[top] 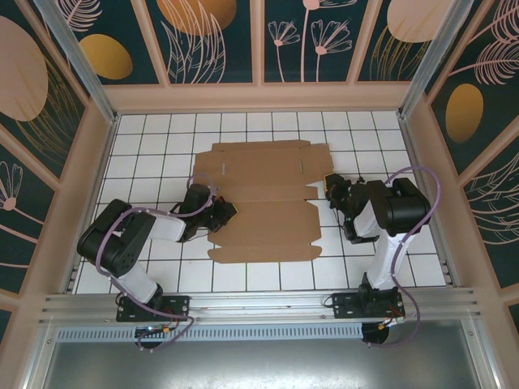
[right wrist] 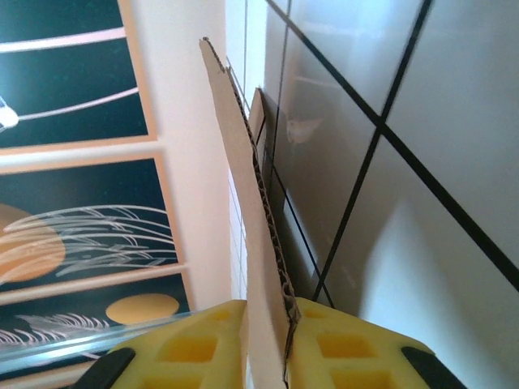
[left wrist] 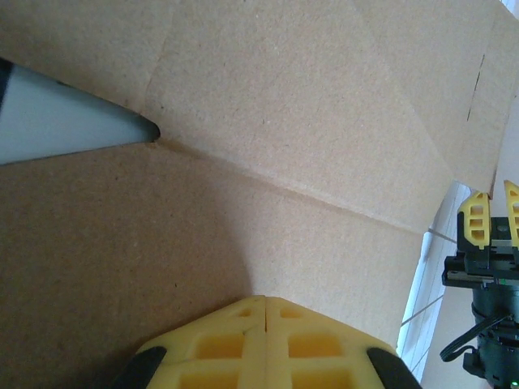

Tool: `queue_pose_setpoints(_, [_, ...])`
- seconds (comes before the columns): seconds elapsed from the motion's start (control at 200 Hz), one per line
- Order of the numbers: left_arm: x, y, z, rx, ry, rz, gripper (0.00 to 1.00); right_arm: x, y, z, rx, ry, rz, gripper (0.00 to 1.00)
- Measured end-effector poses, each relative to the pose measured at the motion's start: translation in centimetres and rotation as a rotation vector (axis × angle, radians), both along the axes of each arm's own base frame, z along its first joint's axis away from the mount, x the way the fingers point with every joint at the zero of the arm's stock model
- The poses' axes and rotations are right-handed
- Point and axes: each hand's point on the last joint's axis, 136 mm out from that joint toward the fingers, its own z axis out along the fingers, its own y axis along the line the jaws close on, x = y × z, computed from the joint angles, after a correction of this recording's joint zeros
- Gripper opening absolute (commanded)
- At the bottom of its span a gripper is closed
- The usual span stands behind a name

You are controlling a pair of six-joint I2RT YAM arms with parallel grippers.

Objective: Fold the paper box

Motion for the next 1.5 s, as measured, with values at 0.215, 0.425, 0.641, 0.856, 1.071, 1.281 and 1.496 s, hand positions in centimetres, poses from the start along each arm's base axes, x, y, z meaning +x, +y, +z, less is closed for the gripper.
queue_pose_setpoints(0.215, [1.1,-0.4,4.5,-0.012,-0.072,-0.007,0.0,0.3,0.1,2.4,-0.078,-0.096,0.022,0.11])
queue_pose_setpoints(0.425, [2.3,-0.5,10.8,-0.027,-0.219,-0.007,0.03,1.0,0.8,7.7,-0.149,-0.268,0.07,0.11])
queue_pose_setpoints(0.641, [1.4,1.3,12.9,0.062,-0.261,0.008,0.11,3.2,1.2,15.0,-0.291,-0.415,0.156,0.06])
queue_pose_setpoints(0.856, [1.6,4.1,21.1,0.157,-0.46,0.085,0.2,4.2,0.0,30.5,-0.649,-0.61,0.097,0.03])
queue_pose_setpoints(1.071, [1.2,6.8,29.5,0.207,-0.648,0.187,0.2,3.6,-0.5,43.7,-0.985,-0.727,0.05,0.04])
queue_pose_setpoints(1.281, [0.0,10.1,32.4,0.282,-0.725,0.305,0.23,1.4,6.9,47.7,-1.283,-0.79,0.111,0.04])
queue_pose_setpoints(1.496, [-1.5,13.1,34.6,0.323,-0.792,0.422,0.25,-1.0,20.4,32.7,-1.625,-0.694,0.46,0.03])
